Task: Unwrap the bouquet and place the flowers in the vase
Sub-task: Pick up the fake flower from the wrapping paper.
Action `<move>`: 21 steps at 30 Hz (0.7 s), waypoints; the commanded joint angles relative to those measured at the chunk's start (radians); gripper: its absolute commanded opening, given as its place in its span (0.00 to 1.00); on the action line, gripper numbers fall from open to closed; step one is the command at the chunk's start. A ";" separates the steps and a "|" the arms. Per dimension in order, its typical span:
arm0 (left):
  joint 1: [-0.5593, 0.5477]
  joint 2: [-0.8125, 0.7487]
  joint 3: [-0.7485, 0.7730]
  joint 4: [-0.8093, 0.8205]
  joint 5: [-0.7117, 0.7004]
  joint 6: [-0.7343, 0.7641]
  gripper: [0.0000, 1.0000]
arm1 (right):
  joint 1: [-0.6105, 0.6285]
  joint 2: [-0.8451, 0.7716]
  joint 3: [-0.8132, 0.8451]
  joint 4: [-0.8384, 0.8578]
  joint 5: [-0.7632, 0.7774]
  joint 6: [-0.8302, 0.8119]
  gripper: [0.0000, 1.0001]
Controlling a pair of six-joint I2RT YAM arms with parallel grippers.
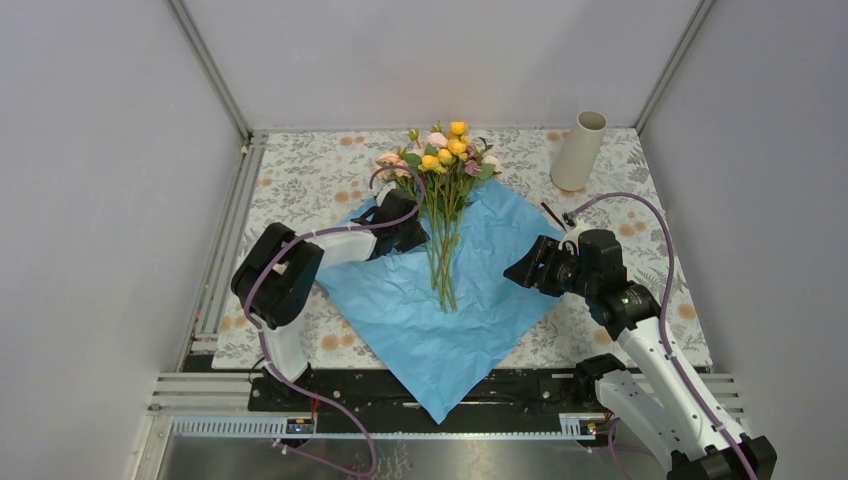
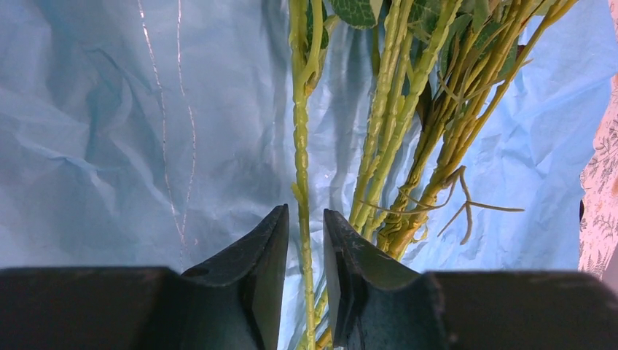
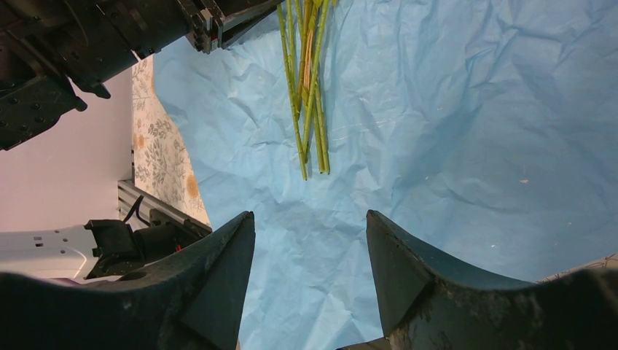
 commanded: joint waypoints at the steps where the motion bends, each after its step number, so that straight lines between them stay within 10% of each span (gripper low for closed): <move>1: -0.004 0.015 0.048 0.042 0.016 0.007 0.26 | 0.006 -0.007 0.012 0.004 -0.021 0.002 0.65; 21: -0.004 0.000 -0.025 0.123 -0.021 -0.046 0.00 | 0.006 -0.035 0.010 -0.018 -0.023 0.000 0.65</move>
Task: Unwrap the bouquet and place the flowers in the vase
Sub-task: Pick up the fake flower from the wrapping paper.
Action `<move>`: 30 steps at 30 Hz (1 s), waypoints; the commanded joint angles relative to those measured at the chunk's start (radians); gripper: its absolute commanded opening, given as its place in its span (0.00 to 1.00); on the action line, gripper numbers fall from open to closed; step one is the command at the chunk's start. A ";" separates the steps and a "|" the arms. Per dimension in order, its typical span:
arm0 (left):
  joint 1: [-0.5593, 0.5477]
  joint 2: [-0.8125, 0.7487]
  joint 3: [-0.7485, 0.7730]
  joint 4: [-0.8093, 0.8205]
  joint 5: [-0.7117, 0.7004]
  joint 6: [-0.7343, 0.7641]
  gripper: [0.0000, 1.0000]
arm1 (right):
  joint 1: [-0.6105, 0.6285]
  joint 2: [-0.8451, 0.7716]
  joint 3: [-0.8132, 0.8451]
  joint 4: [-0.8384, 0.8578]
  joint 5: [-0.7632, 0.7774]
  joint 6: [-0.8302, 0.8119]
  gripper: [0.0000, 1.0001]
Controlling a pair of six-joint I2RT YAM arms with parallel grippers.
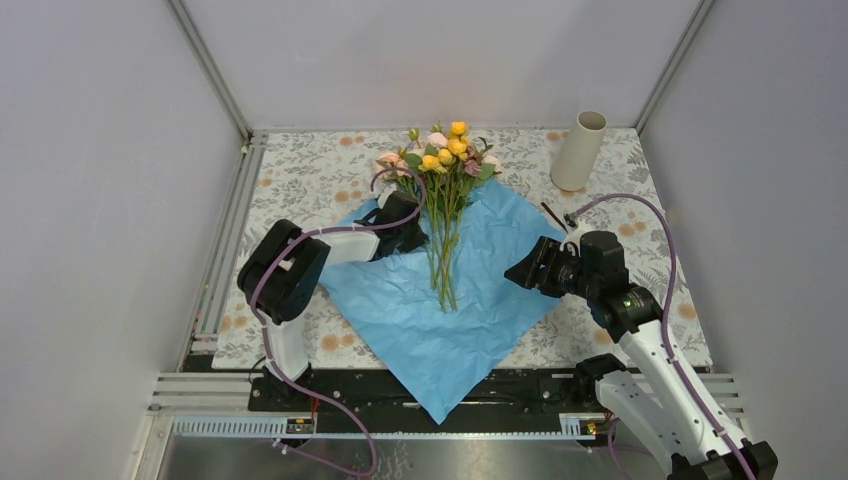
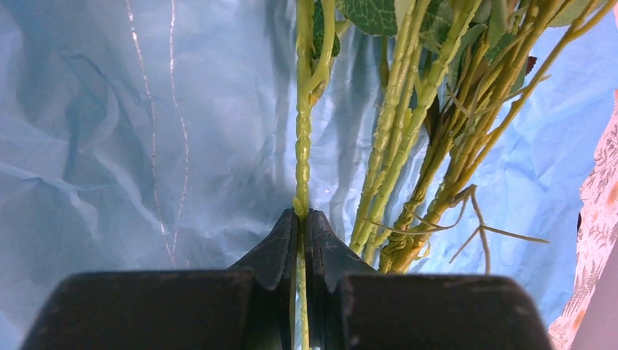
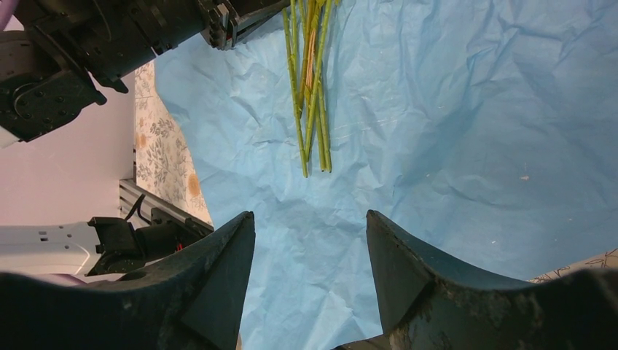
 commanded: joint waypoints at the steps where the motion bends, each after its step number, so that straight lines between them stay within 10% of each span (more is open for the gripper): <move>1: -0.005 -0.062 -0.061 0.112 -0.031 -0.029 0.00 | 0.006 -0.015 0.007 -0.007 -0.023 0.000 0.65; 30: -0.047 -0.659 -0.385 0.233 -0.108 0.131 0.00 | 0.006 -0.049 0.006 -0.018 -0.039 0.011 0.65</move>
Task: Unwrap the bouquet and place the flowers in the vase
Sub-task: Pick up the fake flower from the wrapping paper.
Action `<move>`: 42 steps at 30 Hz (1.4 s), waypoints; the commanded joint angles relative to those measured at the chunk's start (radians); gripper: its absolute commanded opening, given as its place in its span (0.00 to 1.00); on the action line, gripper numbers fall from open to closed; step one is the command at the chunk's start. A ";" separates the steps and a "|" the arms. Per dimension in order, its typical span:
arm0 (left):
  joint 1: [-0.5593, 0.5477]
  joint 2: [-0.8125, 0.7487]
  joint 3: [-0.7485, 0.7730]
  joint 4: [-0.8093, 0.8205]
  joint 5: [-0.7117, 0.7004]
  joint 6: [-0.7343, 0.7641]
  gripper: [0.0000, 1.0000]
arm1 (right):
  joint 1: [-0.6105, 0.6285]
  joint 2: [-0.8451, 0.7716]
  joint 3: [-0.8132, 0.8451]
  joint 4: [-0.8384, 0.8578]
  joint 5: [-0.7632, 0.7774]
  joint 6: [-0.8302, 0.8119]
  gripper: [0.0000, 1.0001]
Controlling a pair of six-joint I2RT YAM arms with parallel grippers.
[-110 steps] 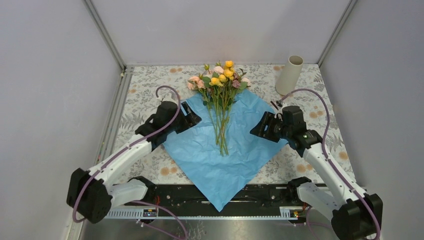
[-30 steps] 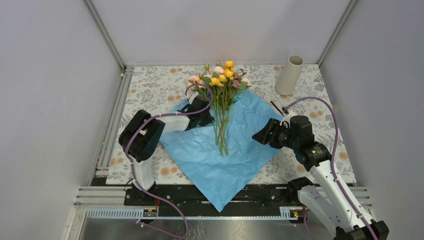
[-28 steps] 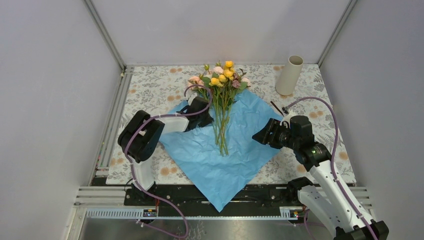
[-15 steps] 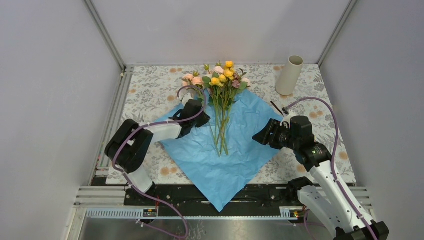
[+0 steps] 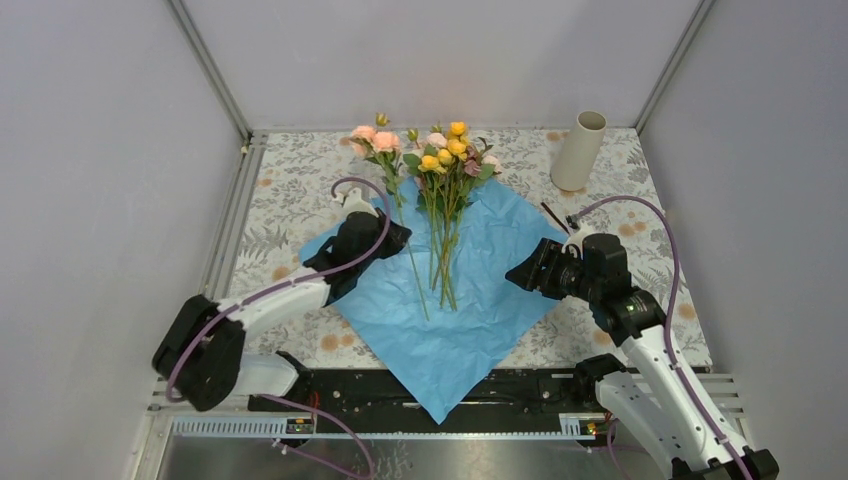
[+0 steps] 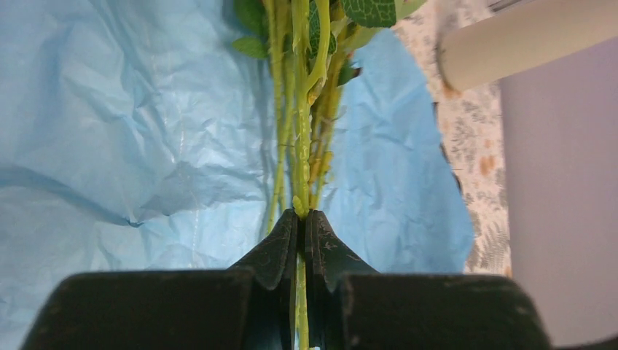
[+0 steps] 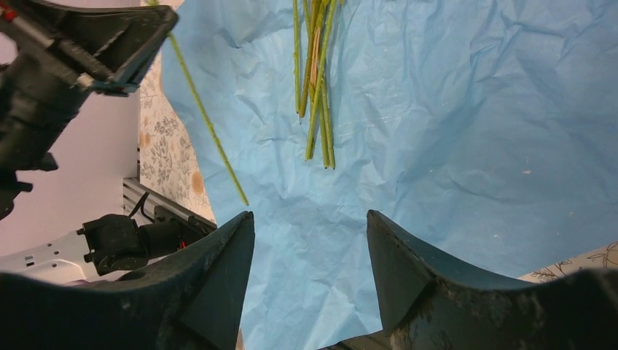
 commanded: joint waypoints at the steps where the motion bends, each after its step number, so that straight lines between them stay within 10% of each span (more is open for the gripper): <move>1: -0.008 -0.170 -0.017 0.033 0.012 0.099 0.00 | 0.006 -0.020 0.009 0.004 -0.046 0.006 0.66; 16: -0.005 -0.374 0.401 -0.573 0.720 0.486 0.00 | 0.006 -0.019 0.050 0.466 -0.327 0.222 0.73; 25: -0.003 -0.372 0.324 -0.311 0.952 0.432 0.00 | 0.120 0.068 0.164 0.710 -0.249 0.331 0.74; 42: 0.042 -0.416 0.212 -0.138 0.979 0.321 0.00 | 0.383 0.233 0.179 0.943 -0.093 0.329 0.67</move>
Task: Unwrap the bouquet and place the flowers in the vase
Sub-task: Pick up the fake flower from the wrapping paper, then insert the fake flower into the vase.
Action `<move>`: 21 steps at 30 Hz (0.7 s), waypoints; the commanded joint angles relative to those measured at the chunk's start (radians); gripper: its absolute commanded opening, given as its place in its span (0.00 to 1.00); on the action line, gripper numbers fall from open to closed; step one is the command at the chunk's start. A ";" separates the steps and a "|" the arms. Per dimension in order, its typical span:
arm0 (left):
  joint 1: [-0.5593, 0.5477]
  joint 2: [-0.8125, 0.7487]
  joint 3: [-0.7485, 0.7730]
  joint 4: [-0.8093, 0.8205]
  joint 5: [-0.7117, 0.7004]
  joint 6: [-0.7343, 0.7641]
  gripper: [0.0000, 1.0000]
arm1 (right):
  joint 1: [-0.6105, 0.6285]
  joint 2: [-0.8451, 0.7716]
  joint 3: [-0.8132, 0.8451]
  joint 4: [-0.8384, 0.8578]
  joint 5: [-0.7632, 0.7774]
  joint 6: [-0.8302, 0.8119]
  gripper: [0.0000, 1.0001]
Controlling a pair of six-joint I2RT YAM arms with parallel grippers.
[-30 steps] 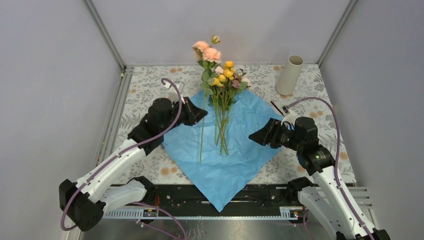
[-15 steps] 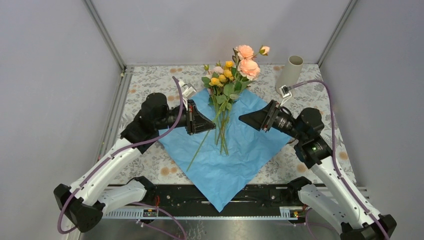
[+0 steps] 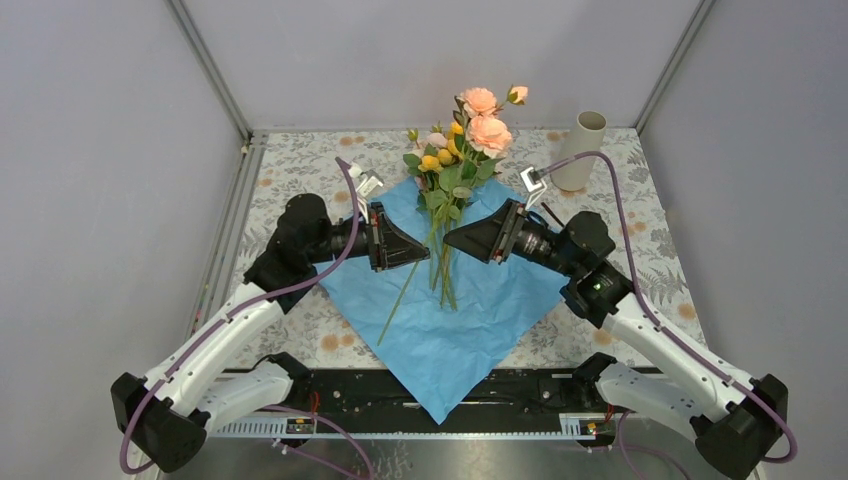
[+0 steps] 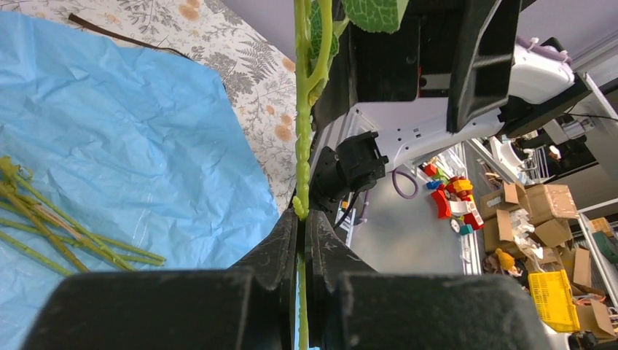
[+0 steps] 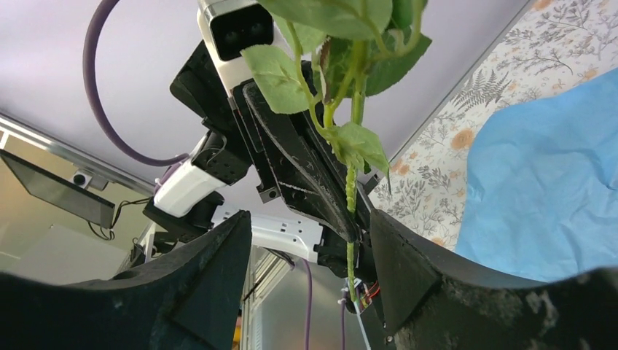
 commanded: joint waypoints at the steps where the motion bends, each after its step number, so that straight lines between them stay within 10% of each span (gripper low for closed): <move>1: 0.008 -0.019 -0.004 0.127 0.043 -0.032 0.00 | 0.044 0.009 0.032 0.097 0.056 -0.017 0.67; 21: 0.009 -0.025 -0.027 0.161 0.052 -0.050 0.00 | 0.125 0.087 0.063 0.131 0.193 -0.111 0.51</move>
